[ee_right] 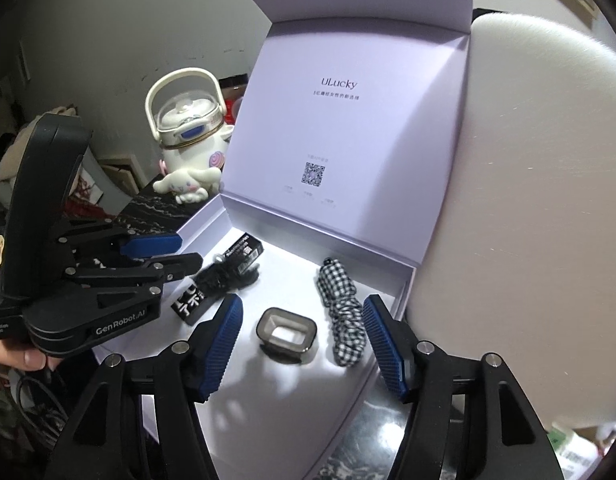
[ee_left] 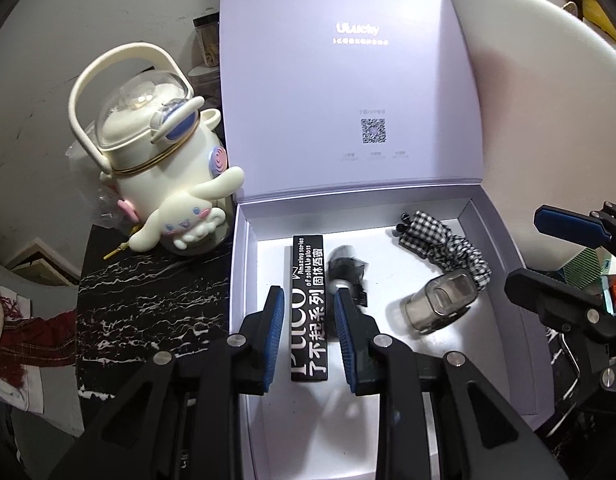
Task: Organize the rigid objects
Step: 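Withdraw both tools up and out of the lavender box, then grasp the black banana hair clip with the left tool while the right tool grasps the red fan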
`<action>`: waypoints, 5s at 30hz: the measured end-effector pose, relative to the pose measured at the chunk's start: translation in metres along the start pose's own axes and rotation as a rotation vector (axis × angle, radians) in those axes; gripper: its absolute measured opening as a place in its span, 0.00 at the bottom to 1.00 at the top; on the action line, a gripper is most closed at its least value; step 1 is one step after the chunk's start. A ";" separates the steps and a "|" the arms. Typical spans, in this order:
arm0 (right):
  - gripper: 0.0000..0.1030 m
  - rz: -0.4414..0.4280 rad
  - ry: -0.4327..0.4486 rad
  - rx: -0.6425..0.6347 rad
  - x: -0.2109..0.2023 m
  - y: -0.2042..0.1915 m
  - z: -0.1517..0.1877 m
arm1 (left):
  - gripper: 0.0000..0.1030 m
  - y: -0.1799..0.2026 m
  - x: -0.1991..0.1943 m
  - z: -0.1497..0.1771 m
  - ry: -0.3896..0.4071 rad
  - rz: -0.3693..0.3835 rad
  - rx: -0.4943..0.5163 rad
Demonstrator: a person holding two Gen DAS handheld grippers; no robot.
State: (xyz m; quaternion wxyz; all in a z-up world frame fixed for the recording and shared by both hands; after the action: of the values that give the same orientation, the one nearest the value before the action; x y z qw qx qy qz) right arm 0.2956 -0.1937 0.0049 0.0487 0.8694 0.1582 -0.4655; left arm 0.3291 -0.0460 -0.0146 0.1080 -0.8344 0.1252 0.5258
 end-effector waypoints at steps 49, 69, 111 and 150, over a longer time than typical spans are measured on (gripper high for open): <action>0.90 0.057 0.144 0.063 -0.125 -0.021 0.099 | 1.00 0.049 -0.131 0.107 0.168 0.020 0.009; 0.90 0.022 0.103 0.136 -0.108 -0.031 0.172 | 1.00 0.067 -0.108 0.163 0.102 0.017 0.026; 0.90 -0.062 -0.055 0.187 -0.044 -0.013 0.212 | 0.98 0.100 -0.016 0.191 -0.118 0.078 0.033; 0.40 -0.010 -0.127 -0.004 0.001 -0.053 0.183 | 0.81 0.037 -0.029 0.221 0.002 0.118 0.010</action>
State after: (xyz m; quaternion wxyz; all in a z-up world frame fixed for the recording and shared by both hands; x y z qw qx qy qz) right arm 0.1337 -0.1860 -0.0959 0.0581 0.8374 0.1599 -0.5194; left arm 0.1172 -0.0089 -0.0843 0.0808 -0.8254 0.1771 0.5299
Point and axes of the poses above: each gripper's, at about its wrist camera, not at the fingertips, and x roughly the way its jaws point, y to its right, z to its underside, the point moved 2 cm from there along x, roughly the way its jaws point, and after that the axes turned 9 degrees about -y, right-handed, at the moved point
